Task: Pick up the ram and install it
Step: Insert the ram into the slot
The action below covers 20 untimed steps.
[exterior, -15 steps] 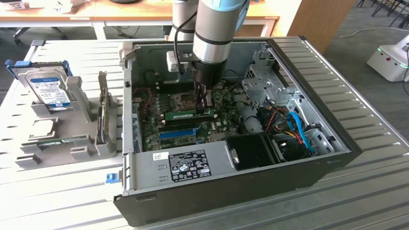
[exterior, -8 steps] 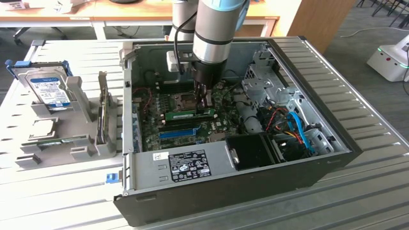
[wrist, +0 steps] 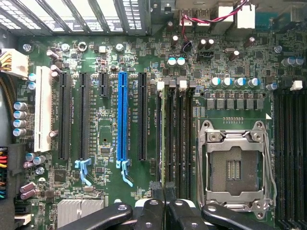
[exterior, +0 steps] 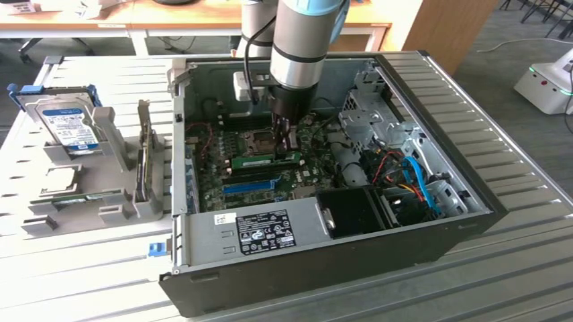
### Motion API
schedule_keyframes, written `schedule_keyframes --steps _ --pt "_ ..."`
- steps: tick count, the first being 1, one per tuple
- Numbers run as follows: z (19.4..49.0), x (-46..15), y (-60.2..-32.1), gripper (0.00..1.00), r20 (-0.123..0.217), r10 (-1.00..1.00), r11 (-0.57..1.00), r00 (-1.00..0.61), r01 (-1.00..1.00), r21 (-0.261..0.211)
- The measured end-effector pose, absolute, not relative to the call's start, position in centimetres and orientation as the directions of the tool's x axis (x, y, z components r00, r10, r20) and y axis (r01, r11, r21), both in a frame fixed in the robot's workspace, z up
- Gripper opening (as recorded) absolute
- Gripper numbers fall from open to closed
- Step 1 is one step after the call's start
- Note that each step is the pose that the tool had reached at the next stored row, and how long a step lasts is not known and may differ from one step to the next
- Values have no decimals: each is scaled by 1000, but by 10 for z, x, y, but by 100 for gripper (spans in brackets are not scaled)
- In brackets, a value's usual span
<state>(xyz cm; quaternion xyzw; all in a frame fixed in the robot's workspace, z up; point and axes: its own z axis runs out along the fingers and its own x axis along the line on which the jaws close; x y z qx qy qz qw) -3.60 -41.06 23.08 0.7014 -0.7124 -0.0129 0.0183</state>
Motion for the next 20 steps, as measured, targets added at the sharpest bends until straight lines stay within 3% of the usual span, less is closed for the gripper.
schedule_keyframes --steps 20 --pt "229 -36 -411 12 8 -1000 14 -13 -999 44"
